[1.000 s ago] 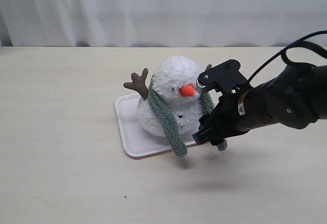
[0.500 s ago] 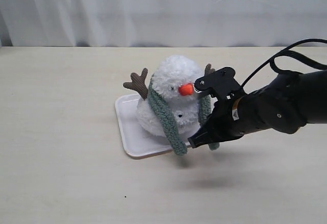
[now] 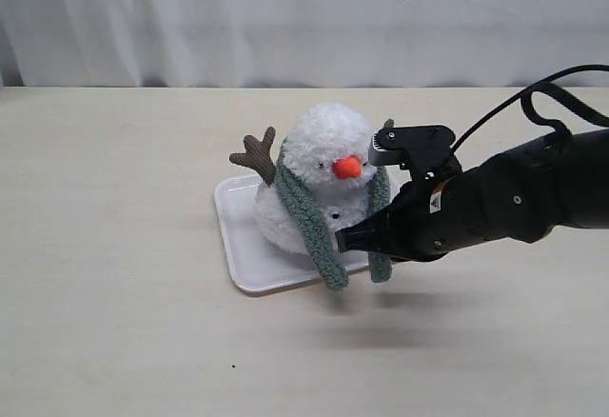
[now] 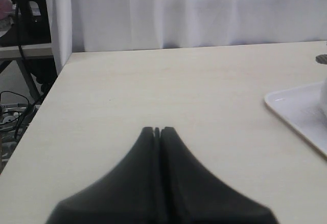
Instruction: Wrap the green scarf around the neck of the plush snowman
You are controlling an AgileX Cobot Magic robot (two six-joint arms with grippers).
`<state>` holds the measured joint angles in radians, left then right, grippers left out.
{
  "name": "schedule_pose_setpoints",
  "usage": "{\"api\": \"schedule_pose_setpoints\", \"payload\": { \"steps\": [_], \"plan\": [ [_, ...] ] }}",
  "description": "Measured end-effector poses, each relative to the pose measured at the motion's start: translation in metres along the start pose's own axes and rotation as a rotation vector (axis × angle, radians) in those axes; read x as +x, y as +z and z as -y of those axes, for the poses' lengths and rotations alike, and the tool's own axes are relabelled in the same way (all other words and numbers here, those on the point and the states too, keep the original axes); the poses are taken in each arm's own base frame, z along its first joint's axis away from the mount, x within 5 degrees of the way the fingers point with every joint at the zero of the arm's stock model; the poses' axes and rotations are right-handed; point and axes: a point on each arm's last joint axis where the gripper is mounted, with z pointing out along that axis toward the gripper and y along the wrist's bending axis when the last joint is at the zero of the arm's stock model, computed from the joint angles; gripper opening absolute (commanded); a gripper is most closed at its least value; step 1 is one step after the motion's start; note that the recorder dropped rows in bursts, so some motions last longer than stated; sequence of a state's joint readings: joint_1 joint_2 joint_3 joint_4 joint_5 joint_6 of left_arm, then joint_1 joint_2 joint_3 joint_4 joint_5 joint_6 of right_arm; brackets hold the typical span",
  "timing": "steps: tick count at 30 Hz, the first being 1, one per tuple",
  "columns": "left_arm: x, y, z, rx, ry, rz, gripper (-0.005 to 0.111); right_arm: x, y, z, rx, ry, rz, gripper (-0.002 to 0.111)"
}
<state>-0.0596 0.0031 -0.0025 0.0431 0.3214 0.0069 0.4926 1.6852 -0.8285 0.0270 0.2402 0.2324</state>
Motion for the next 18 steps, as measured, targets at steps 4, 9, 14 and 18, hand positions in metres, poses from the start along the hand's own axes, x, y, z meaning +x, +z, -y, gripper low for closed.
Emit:
{"api": "schedule_pose_setpoints", "payload": {
  "steps": [4,9,14,18],
  "plan": [
    [0.0000,0.0000,0.0000,0.000,-0.007,0.000,0.000,0.0004,0.0000,-0.0022,-0.023,0.100,-0.006,0.004],
    [0.0000,0.0000,0.0000,0.000,0.000,0.000,0.000,0.0004,-0.0001,-0.0047,-0.051,0.218,-0.010,0.004],
    [0.0000,0.0000,0.0000,0.000,0.000,0.000,0.000,-0.0014,-0.0001,-0.0050,-0.057,0.230,0.009,0.016],
    [0.0000,0.0000,0.0000,0.000,0.000,0.000,0.000,-0.0018,-0.0002,-0.0050,-0.057,0.215,0.014,0.036]
  ]
}}
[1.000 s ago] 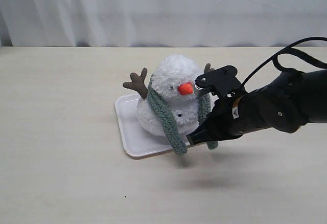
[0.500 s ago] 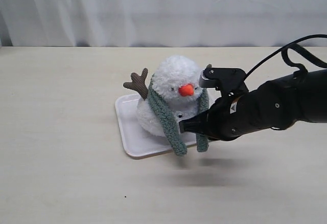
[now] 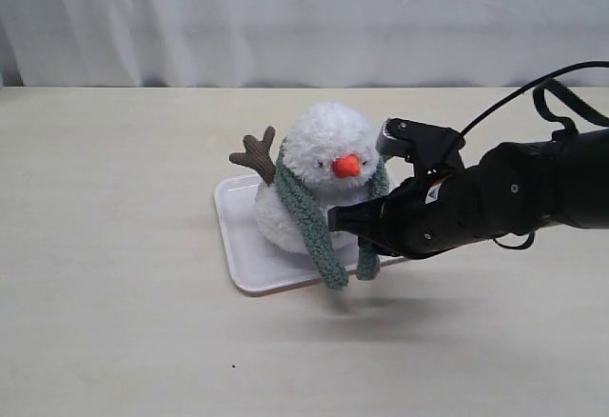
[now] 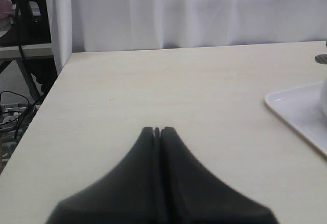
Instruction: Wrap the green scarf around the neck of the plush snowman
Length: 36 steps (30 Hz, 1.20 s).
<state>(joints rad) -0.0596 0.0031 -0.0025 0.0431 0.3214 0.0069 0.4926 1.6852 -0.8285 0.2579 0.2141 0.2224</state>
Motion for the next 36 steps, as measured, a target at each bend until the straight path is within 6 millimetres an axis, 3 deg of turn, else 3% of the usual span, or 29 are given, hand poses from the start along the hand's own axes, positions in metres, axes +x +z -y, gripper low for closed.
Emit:
{"api": "schedule_pose_setpoints", "payload": {
  "steps": [5,9,15,24,36],
  "plan": [
    [0.000,0.000,0.000,0.000,0.000,0.000,0.000,0.000,0.000,0.000,0.000,-0.031,0.000,0.050],
    [0.000,0.000,0.000,0.000,0.000,0.000,0.000,-0.001,-0.003,-0.001,-0.004,-0.064,0.006,0.050],
    [0.000,0.000,0.000,0.000,0.000,0.000,0.000,-0.008,-0.026,-0.006,-0.032,-0.141,0.065,0.050],
    [0.000,0.000,0.000,0.000,0.000,0.000,0.000,-0.013,-0.078,-0.013,-0.070,-0.271,0.144,0.050],
    [0.000,0.000,0.000,0.000,0.000,0.000,0.000,-0.005,-0.168,-0.015,-0.116,-0.359,0.315,0.049]
  ]
}}
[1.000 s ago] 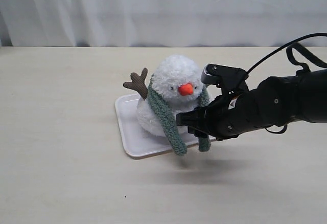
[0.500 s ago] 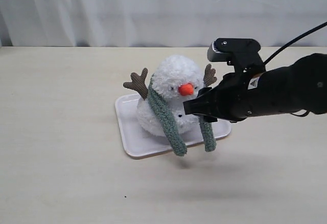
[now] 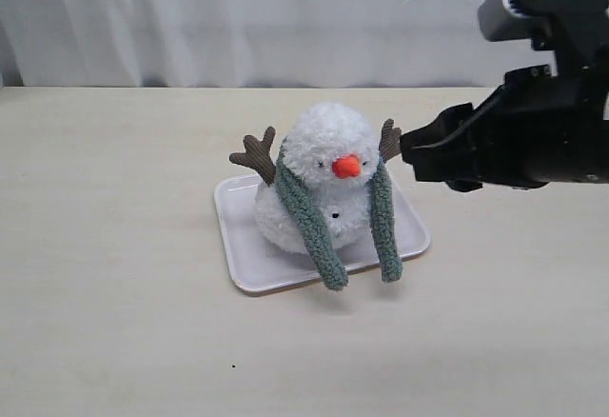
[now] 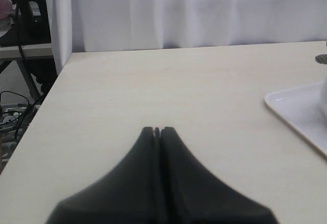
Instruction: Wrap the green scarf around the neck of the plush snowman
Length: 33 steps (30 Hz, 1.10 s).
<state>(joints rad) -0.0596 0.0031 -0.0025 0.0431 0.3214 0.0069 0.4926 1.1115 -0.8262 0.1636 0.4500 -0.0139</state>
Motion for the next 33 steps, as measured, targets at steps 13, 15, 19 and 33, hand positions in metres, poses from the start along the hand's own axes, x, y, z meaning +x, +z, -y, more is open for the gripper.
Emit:
{"api": "schedule_pose_setpoints", "payload": {
  "steps": [13,15,19,33],
  "plan": [
    [0.000,0.000,0.000,0.000,0.000,0.000,0.000,-0.001,-0.085,-0.006,-0.026,-0.060,0.213,0.039],
    [0.000,0.000,0.000,0.000,0.000,0.000,0.000,0.001,-0.095,-0.007,-0.030,-0.064,0.231,0.039],
    [0.000,0.000,0.000,0.000,0.000,0.000,0.000,0.006,-0.115,-0.007,-0.024,-0.089,0.274,0.039],
    [0.000,0.000,0.000,0.000,0.000,0.000,0.000,0.052,-0.183,-0.004,-0.004,-0.146,0.393,0.029]
  ]
}}
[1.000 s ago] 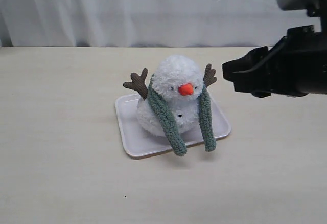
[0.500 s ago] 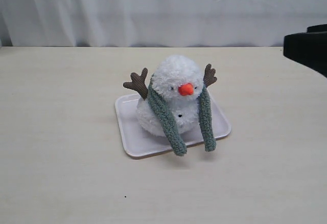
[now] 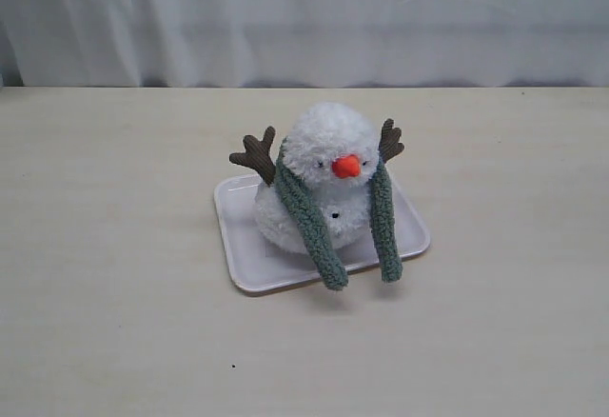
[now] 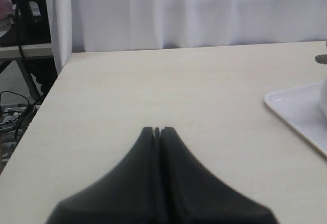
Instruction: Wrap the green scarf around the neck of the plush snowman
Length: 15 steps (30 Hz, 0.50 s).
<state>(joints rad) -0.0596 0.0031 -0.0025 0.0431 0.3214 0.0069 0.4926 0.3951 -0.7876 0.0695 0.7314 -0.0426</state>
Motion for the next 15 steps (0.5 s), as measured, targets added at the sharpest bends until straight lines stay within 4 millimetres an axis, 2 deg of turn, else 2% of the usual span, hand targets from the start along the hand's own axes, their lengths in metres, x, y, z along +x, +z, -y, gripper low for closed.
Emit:
{"api": "schedule_pose_setpoints", "payload": {
  "steps": [8,12,15],
  "plan": [
    [0.000,0.000,0.000,0.000,0.000,0.000,0.000,0.014,-0.059,0.001,0.039,-0.047,0.221,0.013],
    [0.000,0.000,0.000,0.000,0.000,0.000,0.000,0.018,-0.074,0.000,0.040,-0.050,0.279,0.004],
    [0.000,0.000,0.000,0.000,0.000,0.000,0.000,0.021,-0.082,0.000,0.042,-0.066,0.315,0.004]
  ]
}}
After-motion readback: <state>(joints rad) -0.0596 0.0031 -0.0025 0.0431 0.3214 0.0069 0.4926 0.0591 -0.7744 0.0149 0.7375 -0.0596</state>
